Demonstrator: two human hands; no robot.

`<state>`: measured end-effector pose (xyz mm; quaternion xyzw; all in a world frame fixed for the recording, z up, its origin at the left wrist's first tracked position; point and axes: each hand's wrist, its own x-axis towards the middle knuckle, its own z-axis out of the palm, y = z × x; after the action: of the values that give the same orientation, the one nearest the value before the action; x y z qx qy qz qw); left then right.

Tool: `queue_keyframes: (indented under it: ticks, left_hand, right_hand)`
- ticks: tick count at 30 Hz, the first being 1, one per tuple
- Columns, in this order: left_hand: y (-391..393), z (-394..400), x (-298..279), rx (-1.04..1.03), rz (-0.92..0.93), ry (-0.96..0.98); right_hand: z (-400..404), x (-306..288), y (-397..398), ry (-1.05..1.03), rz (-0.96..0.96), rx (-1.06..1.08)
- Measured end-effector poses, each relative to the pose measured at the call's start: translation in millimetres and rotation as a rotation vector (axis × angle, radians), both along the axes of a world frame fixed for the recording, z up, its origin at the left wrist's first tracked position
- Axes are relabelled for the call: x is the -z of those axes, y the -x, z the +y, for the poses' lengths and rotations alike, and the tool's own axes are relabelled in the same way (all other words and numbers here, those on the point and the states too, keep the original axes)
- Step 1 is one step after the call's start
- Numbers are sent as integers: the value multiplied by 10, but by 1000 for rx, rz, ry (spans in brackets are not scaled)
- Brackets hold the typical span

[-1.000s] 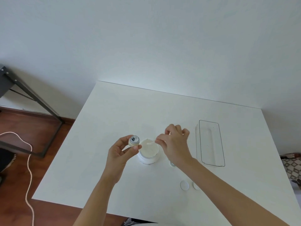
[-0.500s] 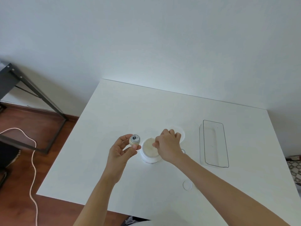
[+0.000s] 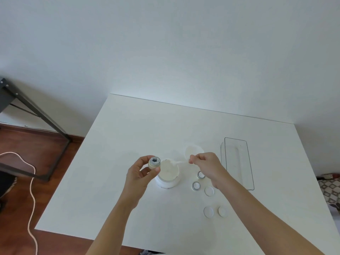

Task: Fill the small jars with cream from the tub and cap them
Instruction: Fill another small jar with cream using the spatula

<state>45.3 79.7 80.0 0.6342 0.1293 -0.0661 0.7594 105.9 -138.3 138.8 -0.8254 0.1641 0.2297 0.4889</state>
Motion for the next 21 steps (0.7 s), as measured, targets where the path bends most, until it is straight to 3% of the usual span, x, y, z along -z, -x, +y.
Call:
queue_keyframes:
  ticks: [8,14,21]
  left_hand:
    - [-56,-105,-40,17,23,41]
    - [-63,-146,-105,47,-22,69]
    - [-73,-137,-149,48,-41,110]
  right_hand:
    - [28,-289,88,-157,-143,71]
    - [181,-300,230,141,-457,21]
    - [135,-171,324,484,-1017,-219]
